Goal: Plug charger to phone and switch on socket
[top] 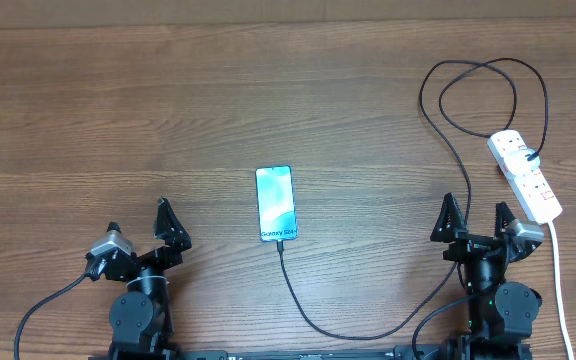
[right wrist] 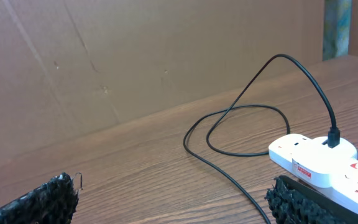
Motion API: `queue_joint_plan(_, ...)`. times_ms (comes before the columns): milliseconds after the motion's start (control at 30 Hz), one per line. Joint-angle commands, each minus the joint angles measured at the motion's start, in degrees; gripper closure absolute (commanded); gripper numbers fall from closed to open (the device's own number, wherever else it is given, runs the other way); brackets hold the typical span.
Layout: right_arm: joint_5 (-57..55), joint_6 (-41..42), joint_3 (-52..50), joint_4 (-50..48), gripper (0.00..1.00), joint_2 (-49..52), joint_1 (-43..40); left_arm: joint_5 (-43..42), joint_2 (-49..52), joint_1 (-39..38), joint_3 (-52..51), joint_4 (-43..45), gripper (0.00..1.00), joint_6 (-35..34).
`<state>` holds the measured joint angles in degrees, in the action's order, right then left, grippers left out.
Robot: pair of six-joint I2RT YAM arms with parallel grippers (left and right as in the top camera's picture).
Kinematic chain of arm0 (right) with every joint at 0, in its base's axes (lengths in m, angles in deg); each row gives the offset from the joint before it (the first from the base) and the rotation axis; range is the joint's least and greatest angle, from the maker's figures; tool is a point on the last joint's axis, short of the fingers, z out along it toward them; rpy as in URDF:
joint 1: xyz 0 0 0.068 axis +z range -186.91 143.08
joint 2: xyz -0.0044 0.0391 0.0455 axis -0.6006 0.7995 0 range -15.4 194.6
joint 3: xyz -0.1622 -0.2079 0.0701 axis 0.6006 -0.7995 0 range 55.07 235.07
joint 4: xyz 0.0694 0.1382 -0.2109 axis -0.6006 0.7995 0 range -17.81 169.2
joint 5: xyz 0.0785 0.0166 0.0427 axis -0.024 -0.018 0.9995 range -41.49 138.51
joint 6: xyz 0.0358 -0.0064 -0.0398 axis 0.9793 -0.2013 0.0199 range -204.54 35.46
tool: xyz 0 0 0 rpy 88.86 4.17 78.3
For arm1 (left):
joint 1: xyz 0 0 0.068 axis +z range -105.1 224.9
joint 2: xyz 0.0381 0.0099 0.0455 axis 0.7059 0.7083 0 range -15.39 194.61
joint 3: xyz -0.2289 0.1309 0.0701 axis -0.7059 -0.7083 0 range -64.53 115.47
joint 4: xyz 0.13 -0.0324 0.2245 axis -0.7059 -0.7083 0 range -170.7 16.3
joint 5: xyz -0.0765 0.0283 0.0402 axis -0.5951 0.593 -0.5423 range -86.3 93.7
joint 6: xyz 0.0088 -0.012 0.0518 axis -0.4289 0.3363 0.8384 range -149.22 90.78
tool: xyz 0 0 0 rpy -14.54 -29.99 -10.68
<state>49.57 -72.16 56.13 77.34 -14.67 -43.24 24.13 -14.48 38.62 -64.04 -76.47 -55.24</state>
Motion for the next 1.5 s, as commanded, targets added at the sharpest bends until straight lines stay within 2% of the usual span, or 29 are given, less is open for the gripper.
queue_joint_plan(0,-0.13,-0.68,-0.61,-0.33,0.00,-0.57,0.31,1.11,-0.59,-0.11,-0.22,0.02,0.00,-0.35)
queue_joint_plan(800,-0.13,-0.68,-0.61,-0.33,0.00,-0.57,0.31,1.33,-0.70,-0.09,-0.22,0.02,0.01,0.98)
queue_joint_plan(967,-0.13,-0.68,-0.61,-0.33,0.00,-0.57,0.31,1.18,-0.72,-0.11,-0.22,0.02,0.01,5.92)
queue_joint_plan(1233,-0.13,-0.68,-0.61,-0.33,0.00,-0.57,0.31,-6.43,-0.72,-0.11,-0.22,-0.59,0.01,24.50)
queue_joint_plan(1467,-0.13,-0.68,-0.61,-0.33,0.00,-0.57,0.31,-9.75,-0.72,-0.11,-0.20,-0.90,0.00,26.08)
